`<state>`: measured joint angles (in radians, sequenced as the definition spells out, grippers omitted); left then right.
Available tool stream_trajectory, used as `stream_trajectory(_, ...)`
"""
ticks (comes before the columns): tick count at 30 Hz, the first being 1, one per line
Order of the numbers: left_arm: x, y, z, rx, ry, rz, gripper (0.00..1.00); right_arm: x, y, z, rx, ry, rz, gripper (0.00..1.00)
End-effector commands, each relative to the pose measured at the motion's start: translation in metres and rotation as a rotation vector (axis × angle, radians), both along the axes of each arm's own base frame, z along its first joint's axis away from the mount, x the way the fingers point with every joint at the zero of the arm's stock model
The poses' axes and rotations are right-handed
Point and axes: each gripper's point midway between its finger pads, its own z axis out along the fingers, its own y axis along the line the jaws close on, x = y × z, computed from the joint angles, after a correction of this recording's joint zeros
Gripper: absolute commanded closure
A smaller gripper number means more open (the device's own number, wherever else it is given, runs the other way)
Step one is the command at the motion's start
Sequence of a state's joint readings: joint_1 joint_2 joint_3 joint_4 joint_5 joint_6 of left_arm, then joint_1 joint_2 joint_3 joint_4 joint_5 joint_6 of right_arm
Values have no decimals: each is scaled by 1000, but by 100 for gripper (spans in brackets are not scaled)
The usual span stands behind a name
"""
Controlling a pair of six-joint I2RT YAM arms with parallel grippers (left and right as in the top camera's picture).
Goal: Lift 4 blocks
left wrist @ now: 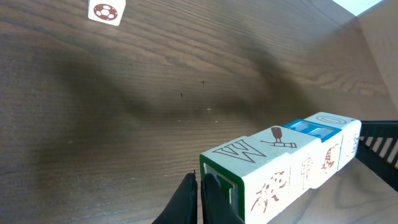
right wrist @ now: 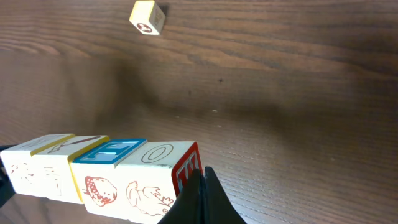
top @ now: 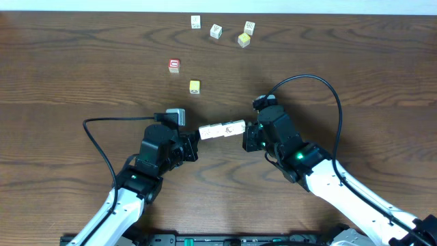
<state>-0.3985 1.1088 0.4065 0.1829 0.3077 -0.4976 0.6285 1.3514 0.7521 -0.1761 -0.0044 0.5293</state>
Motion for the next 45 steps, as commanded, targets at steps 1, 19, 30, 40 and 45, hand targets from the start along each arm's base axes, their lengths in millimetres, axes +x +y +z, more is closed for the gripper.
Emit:
stream_trajectory(1, -15, -43, 37, -118, -52, -198, 93, -36, 58, 17, 140, 49, 242, 99)
stream_trajectory(19, -16, -44, 25, -105, -13, -199, 93, -39, 60, 13, 134, 61, 248, 99)
stream_trajectory(30, -19, -42, 19, -95, 12, -199, 93, -39, 60, 7, 124, 76, 247, 99)
stream_trajectory(40, -19, -43, 19, -95, 12, -199, 93, -40, 58, 4, 113, 87, 243, 99)
stream_trajectory(45, -19, -43, 19, -96, 12, -200, 93, -40, 58, 4, 113, 87, 243, 99)
